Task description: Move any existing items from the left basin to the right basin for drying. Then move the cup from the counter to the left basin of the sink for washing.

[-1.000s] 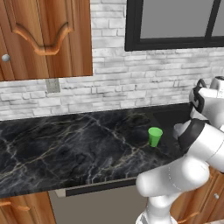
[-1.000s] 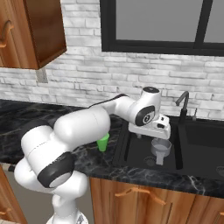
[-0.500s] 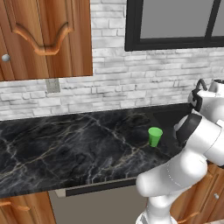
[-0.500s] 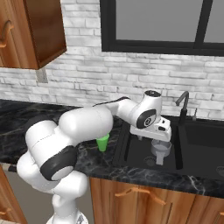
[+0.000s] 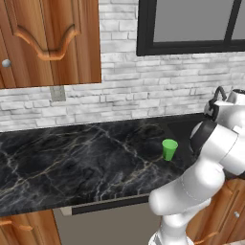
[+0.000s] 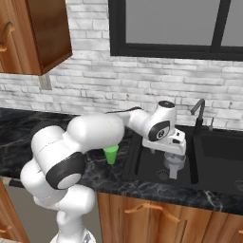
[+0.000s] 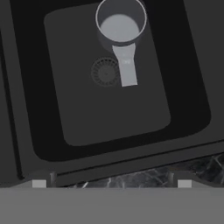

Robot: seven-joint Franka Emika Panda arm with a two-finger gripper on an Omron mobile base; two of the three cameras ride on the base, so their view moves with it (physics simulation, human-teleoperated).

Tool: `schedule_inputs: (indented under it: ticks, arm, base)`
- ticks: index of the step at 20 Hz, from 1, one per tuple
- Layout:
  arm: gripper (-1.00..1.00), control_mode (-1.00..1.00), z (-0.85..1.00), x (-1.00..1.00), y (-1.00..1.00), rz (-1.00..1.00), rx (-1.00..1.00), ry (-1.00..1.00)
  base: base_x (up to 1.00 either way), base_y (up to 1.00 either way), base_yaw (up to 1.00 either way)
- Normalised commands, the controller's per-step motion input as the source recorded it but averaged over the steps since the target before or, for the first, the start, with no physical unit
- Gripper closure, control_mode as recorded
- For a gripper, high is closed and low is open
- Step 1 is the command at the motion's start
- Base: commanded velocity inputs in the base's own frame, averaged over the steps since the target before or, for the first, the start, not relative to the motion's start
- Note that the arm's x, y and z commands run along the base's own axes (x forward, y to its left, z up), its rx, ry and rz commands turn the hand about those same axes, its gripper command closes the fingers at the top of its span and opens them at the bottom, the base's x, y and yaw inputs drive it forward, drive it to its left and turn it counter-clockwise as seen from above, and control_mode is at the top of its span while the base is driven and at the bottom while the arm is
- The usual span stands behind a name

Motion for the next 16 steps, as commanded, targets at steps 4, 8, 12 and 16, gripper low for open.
schedule_inputs:
  ticks: [4, 8, 12, 16]
  arm:
    - [-1.0, -1.0, -0.17, 0.11, -0.05, 0.0, 0.0, -0.02]
    - [-1.0, -1.0, -0.17, 0.07, -0.11, 0.0, 0.0, -0.04]
    - [-1.0, -1.0, -0.15, 0.09, -0.12, 0.01, 0.0, -0.06]
    - [-1.0, -1.0, -0.14, 0.14, -0.1, 0.01, 0.0, -0.07]
  base:
    - [0.0, 0.0, 0.0]
    - [0.0, 0.0, 0.0]
    - [0.0, 0.0, 0.0]
    - [0.0, 0.0, 0.0]
